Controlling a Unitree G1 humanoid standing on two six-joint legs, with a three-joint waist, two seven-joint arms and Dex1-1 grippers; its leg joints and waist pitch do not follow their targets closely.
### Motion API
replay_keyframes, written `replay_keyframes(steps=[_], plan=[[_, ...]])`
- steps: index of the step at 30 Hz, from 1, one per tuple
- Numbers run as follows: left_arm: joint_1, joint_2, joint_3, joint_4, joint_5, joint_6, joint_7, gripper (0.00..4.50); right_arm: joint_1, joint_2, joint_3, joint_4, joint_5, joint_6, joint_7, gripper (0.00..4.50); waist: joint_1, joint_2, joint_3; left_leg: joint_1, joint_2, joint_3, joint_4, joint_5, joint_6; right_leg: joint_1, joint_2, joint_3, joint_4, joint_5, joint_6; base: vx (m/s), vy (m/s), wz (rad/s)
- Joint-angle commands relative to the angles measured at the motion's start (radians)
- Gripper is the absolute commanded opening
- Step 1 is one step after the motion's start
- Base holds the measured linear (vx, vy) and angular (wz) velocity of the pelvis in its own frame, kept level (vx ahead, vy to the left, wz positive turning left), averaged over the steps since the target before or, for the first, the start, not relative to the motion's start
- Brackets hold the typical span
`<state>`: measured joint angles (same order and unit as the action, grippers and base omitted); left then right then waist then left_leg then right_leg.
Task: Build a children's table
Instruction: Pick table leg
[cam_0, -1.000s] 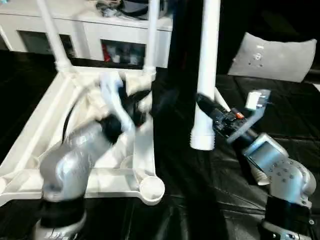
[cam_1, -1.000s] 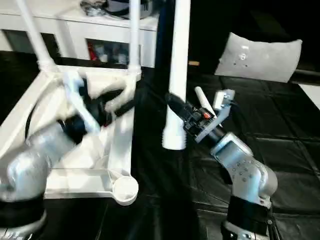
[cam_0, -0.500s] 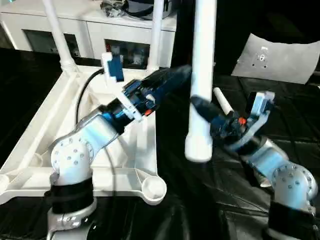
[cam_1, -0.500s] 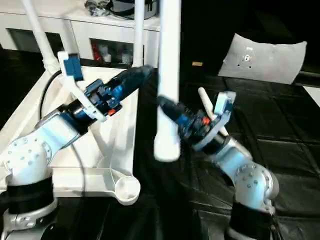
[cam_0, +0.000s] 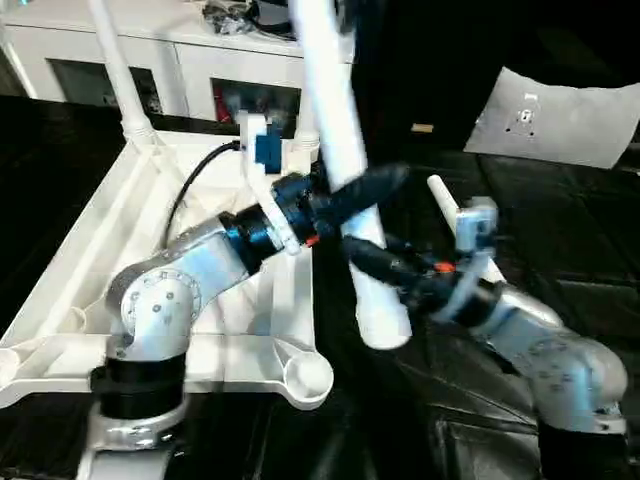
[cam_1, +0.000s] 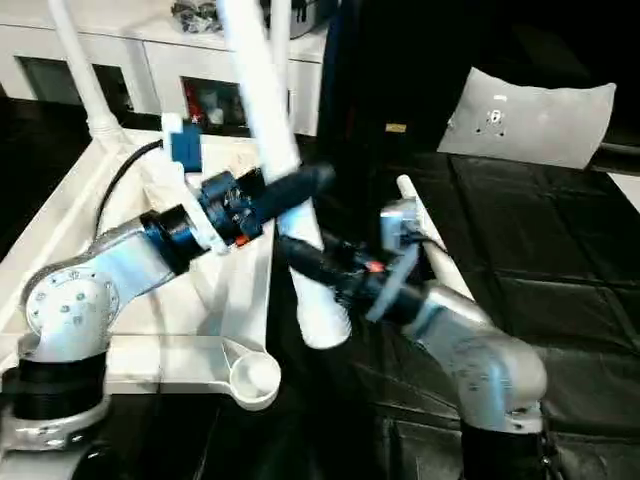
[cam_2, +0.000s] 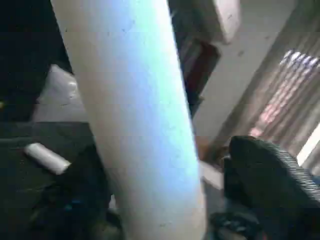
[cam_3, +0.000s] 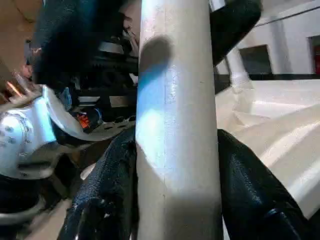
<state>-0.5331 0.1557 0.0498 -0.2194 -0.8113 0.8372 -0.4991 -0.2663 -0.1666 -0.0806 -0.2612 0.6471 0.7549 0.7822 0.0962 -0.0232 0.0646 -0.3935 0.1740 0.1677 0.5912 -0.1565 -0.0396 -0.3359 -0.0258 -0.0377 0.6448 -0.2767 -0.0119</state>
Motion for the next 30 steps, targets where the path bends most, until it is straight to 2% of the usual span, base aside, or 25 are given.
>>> replay_keyframes(steps=[1,4,7,8,12,13,16,19,26,30], plan=[[0.003,0.007,-0.04,-0.029,0.035,-0.032,-0.032,3.54,0.0,-0.01,0.009,0.02,-0.051,-0.033,-0.03,1.84,-0.001,0.015,-0.065,0.03,0.063,-0.028,-0.067,-0.14,-0.051,0.019,-0.11,0.052,-0.088,0.012,-0.125,0.0,0.0,0.0],[0.008,0.014,-0.049,-0.029,0.049,-0.043,-0.038,3.28,-0.001,-0.007,0.023,0.023,-0.067,-0.047,-0.033,1.84,-0.002,0.015,-0.066,0.03,0.062,-0.026,-0.067,-0.142,-0.046,0.02,-0.109,0.052,-0.084,0.036,-0.141,0.0,0.0,0.0],[0.006,0.015,-0.052,-0.022,0.06,-0.057,-0.03,3.22,-0.002,-0.012,0.044,0.033,-0.086,-0.077,-0.036,1.84,-0.003,0.013,-0.065,0.03,0.062,-0.025,-0.065,-0.147,-0.042,0.02,-0.112,0.053,-0.086,0.021,-0.147,0.0,0.0,0.0],[0.006,0.015,-0.053,-0.022,0.061,-0.059,-0.03,2.91,-0.001,-0.012,0.045,0.034,-0.087,-0.08,-0.037,1.84,-0.004,0.013,-0.064,0.029,0.061,-0.025,-0.066,-0.148,-0.041,0.02,-0.111,0.053,-0.086,0.018,-0.151,0.0,0.0,0.0],[0.001,0.013,-0.054,-0.007,0.076,-0.084,-0.035,2.82,-0.002,-0.024,0.066,0.043,-0.1,-0.111,-0.033,1.84,-0.006,0.013,-0.065,0.029,0.062,-0.025,-0.065,-0.146,-0.036,0.02,-0.11,0.053,-0.086,0.026,-0.154,0.0,0.0,0.0],[0.0,0.012,-0.054,-0.006,0.078,-0.086,-0.037,2.54,-0.002,-0.026,0.068,0.045,-0.105,-0.115,-0.035,1.84,-0.006,0.014,-0.065,0.028,0.062,-0.025,-0.065,-0.141,-0.035,0.021,-0.11,0.053,-0.085,0.034,-0.156,0.0,0.0,0.0],[0.0,0.012,-0.054,-0.004,0.081,-0.089,-0.041,2.44,-0.002,-0.027,0.071,0.047,-0.109,-0.122,-0.037,1.84,-0.006,0.013,-0.065,0.028,0.061,-0.025,-0.064,-0.138,-0.031,0.021,-0.11,0.053,-0.084,0.039,-0.16,0.0,0.0,0.0],[-0.002,0.01,-0.054,0.001,0.082,-0.097,-0.042,2.13,-0.002,-0.029,0.073,0.052,-0.108,-0.133,-0.04,1.84,-0.007,0.014,-0.065,0.029,0.062,-0.026,-0.065,-0.145,-0.032,0.021,-0.11,0.052,-0.083,0.04,-0.164,0.0,0.0,0.0],[-0.003,0.004,-0.052,0.003,0.08,-0.098,-0.042,2.1,-0.001,-0.034,0.082,0.056,-0.109,-0.148,-0.048,1.84,-0.007,0.015,-0.066,0.03,0.062,-0.026,-0.064,-0.148,-0.031,0.021,-0.109,0.052,-0.083,0.045,-0.166,0.0,0.0,0.0],[-0.028,-0.005,-0.032,0.019,0.086,-0.106,-0.015,2.1,-0.014,-0.035,0.088,0.057,-0.149,-0.17,-0.082,1.84,-0.007,0.017,-0.066,0.029,0.062,-0.026,-0.063,-0.141,-0.03,0.021,-0.109,0.052,-0.081,0.061,-0.169,0.0,0.0,0.0]])
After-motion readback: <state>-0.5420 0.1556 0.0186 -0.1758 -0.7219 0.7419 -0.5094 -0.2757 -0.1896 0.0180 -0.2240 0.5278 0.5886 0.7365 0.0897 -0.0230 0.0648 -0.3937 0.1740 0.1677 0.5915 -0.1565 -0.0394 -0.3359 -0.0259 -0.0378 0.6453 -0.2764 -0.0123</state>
